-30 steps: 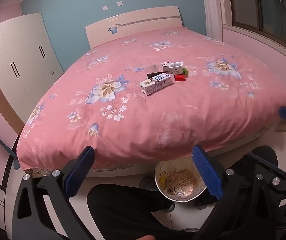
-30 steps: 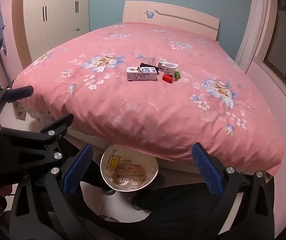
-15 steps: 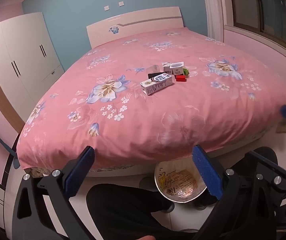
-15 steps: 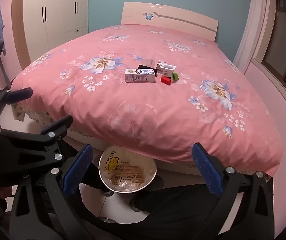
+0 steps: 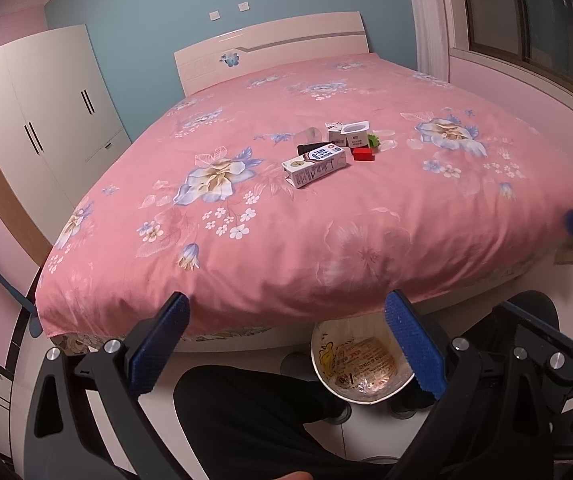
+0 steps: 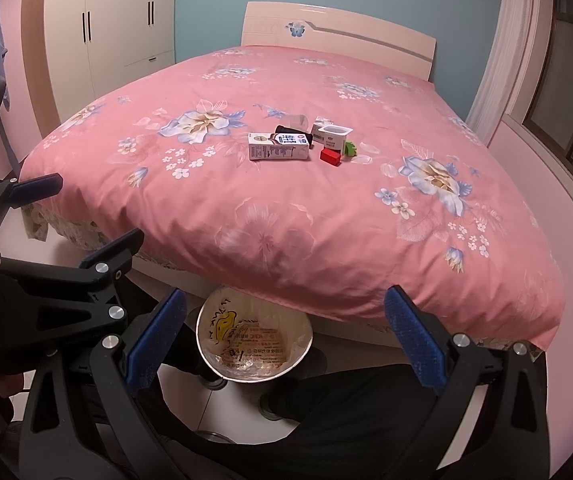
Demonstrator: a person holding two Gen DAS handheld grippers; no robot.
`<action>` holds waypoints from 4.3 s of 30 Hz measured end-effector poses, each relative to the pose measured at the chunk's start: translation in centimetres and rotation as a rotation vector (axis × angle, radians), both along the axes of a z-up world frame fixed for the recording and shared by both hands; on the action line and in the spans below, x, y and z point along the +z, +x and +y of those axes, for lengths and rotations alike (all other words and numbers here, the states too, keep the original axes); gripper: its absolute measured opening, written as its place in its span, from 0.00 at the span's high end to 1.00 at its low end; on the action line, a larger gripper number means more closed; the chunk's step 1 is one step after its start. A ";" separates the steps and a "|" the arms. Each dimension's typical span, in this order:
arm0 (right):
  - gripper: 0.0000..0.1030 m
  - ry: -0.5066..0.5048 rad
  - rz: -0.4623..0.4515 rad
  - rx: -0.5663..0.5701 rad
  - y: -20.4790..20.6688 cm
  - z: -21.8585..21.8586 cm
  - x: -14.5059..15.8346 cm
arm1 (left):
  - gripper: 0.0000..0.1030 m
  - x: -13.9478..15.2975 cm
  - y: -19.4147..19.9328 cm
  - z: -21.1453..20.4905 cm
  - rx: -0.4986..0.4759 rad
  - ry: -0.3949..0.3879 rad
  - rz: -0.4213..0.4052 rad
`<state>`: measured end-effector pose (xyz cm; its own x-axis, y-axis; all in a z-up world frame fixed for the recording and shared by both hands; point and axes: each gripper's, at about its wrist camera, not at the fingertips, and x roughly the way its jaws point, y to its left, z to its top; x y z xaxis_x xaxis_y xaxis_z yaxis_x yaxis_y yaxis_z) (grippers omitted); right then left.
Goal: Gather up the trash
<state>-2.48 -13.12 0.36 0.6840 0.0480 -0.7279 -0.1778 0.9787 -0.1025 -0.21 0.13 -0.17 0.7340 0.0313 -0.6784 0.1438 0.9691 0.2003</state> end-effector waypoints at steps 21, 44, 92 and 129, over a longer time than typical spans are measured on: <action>0.05 -0.011 -0.009 0.003 -0.4 0.0 0.3 | 0.04 0.6 0.1 -0.4 -0.007 0.012 -0.007; 0.05 -0.011 -0.002 0.008 -0.2 0.0 0.6 | 0.04 0.8 0.2 -0.4 -0.005 0.021 -0.015; 0.05 0.033 0.050 0.081 4.7 -1.6 -0.5 | 0.03 -1.1 5.5 0.0 -0.115 -0.008 0.095; 0.05 0.097 0.093 0.426 22.1 -10.3 -1.3 | 0.03 -3.8 22.3 1.9 -0.351 0.051 0.253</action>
